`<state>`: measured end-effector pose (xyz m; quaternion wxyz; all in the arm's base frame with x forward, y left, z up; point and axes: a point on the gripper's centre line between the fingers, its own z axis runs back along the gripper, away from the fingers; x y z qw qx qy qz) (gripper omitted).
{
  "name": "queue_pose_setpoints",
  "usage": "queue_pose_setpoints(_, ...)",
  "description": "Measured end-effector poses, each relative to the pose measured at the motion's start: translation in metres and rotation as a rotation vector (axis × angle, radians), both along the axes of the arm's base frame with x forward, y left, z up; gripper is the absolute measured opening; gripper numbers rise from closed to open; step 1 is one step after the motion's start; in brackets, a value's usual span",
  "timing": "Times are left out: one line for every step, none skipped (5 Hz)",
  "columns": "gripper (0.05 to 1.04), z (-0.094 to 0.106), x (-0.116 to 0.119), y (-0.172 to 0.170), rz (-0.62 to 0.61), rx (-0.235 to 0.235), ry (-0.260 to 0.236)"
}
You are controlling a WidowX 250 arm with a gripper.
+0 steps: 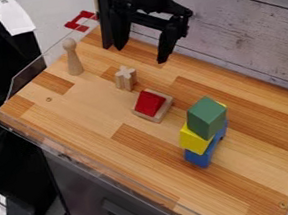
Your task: Put the plus on top of the green cube
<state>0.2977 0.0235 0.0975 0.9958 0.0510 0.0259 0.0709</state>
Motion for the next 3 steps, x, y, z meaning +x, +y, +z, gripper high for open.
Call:
queue_pose_setpoints(0.999,-0.009,-0.003,0.0,0.002,-0.005,0.034)
queue_pose_setpoints(0.999,-0.018,0.004,0.008,0.006,-0.062,0.022)
queue_pose_setpoints(0.999,-0.027,0.011,0.031,0.025,-0.07,0.004)
